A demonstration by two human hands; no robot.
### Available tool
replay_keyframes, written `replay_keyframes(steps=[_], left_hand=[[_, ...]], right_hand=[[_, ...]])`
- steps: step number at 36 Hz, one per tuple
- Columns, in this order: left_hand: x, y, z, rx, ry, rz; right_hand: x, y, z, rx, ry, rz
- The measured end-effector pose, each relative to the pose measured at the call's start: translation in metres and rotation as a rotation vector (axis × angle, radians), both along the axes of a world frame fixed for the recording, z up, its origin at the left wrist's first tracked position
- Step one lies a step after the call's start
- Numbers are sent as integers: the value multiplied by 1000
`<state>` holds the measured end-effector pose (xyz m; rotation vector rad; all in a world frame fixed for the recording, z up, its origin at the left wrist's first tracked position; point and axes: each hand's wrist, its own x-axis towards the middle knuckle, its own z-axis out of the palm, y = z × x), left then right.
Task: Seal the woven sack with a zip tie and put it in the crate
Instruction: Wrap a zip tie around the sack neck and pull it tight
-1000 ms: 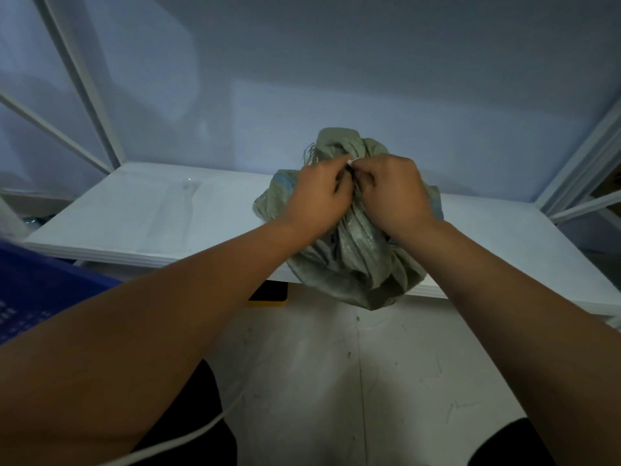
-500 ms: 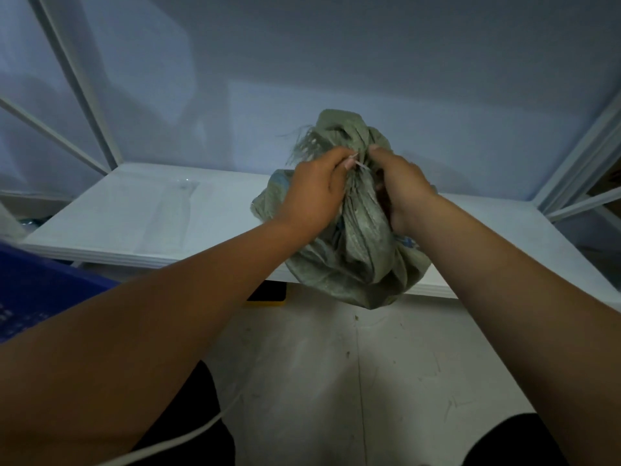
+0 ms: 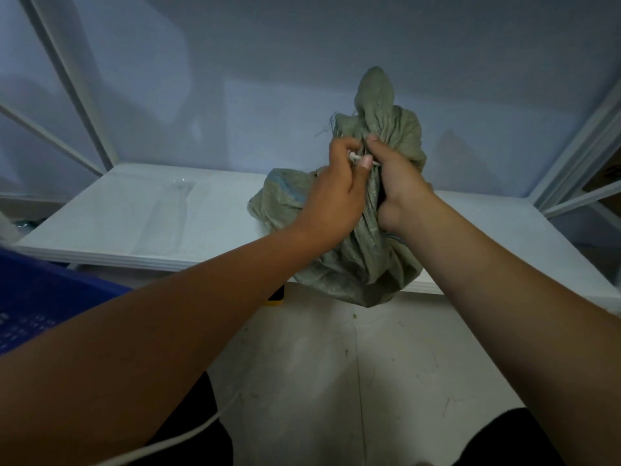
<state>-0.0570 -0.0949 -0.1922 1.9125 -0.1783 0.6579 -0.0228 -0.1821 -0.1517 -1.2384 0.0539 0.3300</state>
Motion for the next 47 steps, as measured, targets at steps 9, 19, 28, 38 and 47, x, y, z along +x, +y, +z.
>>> replay_keyframes(steps=[9,19,28,38,47], left_hand=[[0,-7,6,-160,153,-22],[0,-8,8,-169,152,-16],[0,-6,8,-153,161,-23],[2,1,9,-148,135,55],[10,14,4,-129,187,213]], right_hand=[[3,5,-6,82,-51,-58],[4,5,-10,76,-36,-105],[4,6,-10,31,-43,-99],[6,8,-12,-10,-49,-102],[5,11,-14,-730,-458,-497]])
